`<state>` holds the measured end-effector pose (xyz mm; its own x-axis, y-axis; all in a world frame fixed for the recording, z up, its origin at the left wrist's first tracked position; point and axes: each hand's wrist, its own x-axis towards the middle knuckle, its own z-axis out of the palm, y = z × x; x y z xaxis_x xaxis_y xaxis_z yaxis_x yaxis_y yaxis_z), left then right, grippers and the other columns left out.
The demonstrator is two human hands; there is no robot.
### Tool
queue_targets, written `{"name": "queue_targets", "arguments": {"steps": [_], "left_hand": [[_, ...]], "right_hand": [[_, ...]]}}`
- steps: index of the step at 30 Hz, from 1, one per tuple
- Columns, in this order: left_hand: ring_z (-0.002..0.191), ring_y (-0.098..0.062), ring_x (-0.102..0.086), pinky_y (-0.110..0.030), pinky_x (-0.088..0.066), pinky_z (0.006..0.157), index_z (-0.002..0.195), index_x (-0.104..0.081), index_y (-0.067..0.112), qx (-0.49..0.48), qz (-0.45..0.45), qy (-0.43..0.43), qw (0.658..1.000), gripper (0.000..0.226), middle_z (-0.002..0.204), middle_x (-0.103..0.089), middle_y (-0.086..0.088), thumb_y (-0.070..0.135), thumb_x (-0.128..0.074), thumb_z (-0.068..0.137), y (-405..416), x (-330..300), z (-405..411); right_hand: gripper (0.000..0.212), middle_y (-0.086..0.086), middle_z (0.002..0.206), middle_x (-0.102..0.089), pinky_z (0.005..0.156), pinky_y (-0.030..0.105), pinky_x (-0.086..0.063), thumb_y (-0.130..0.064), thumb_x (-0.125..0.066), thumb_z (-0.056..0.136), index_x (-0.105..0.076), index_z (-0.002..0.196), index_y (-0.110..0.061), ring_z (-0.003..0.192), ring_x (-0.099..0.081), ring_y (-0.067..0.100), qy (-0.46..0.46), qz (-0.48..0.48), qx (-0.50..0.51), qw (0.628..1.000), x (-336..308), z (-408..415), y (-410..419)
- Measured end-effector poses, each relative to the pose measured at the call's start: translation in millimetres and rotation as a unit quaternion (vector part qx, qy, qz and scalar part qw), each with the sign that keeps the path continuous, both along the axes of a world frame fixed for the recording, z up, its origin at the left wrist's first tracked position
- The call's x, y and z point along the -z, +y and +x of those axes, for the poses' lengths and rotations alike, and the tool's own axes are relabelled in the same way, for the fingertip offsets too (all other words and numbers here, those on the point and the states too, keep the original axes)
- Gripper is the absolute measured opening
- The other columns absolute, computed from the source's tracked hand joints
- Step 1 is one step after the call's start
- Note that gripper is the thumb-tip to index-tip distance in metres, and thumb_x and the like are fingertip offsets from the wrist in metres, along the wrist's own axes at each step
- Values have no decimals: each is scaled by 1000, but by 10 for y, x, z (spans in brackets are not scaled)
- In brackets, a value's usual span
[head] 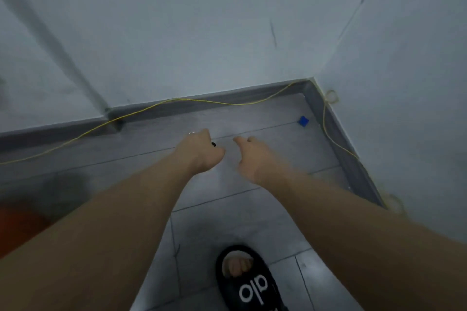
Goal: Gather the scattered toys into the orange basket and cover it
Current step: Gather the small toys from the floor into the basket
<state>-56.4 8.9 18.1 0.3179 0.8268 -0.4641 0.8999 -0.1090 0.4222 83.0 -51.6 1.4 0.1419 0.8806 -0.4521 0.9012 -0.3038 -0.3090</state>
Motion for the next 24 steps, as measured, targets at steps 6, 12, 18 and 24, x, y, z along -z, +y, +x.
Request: {"name": "queue_targets", "arguments": {"steps": [6,12,18,24], "left_hand": [[104,-31,-54,-34,-42,78,112,-52,10,78,-45,3,996,33,116,-57,-15,31,-53,87,-676,-11,1068],[91,-25,-53,-30,-39,70,110,-50,11,134,-64,2,989,32,106,-57,-10,31,-57,86,-943,318,1849],[84,-20,-51,-28,-37,63,117,-47,12,153,-68,36,985,36,97,-53,-3,33,-57,89,-946,954,1986],[93,-23,-57,-36,-51,80,127,-42,15,121,-55,57,989,46,117,-57,-9,36,-58,89,-673,1510,1846]], "right_hand": [[62,17,141,-40,105,42,-41,-10,-47,92,-29,150,-18,127,-44,37,16,-6,126,992,91,1195,-1018],[51,22,136,-49,97,39,-46,-20,-46,96,-36,145,-13,118,-53,38,19,-26,277,960,497,2228,-1612],[71,12,132,-35,97,44,-50,-55,-63,80,-36,140,-28,116,-51,34,157,-143,280,936,1198,1845,-1783],[57,12,132,-36,84,36,-51,-42,-64,85,-38,130,-16,102,-54,30,101,-74,250,960,1689,1362,-1704]]}}
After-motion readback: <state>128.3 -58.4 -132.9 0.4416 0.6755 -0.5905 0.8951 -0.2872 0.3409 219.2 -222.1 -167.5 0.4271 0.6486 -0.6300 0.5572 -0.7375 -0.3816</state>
